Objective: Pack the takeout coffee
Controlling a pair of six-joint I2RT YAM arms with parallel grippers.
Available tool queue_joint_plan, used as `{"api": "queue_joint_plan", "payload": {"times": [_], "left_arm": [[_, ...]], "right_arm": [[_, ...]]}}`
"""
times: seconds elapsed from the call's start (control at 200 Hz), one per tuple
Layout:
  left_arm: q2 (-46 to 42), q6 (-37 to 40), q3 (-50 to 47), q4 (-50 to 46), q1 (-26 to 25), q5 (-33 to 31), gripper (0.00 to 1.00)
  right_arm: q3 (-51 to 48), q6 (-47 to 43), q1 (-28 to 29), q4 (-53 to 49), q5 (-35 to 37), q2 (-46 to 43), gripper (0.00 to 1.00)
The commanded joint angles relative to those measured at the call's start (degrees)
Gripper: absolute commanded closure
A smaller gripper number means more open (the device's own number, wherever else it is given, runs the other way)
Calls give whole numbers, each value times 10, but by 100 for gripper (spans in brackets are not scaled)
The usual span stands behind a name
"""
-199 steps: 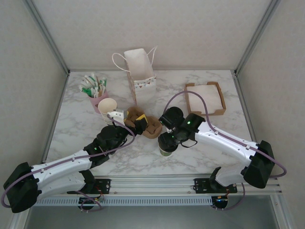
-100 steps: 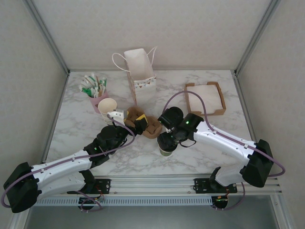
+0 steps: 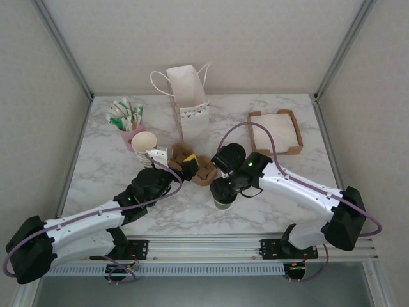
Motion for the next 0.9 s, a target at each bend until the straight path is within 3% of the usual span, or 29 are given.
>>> {"api": "queue_joint_plan", "payload": {"times": [0.0, 0.896], "left_arm": [[2, 1, 8, 13, 3, 5, 0], [0, 4, 9, 9, 4, 6, 0]], "right_arm": [[6, -8, 7, 1, -5, 3, 30], [18, 1, 7, -18, 33, 33, 30]]}}
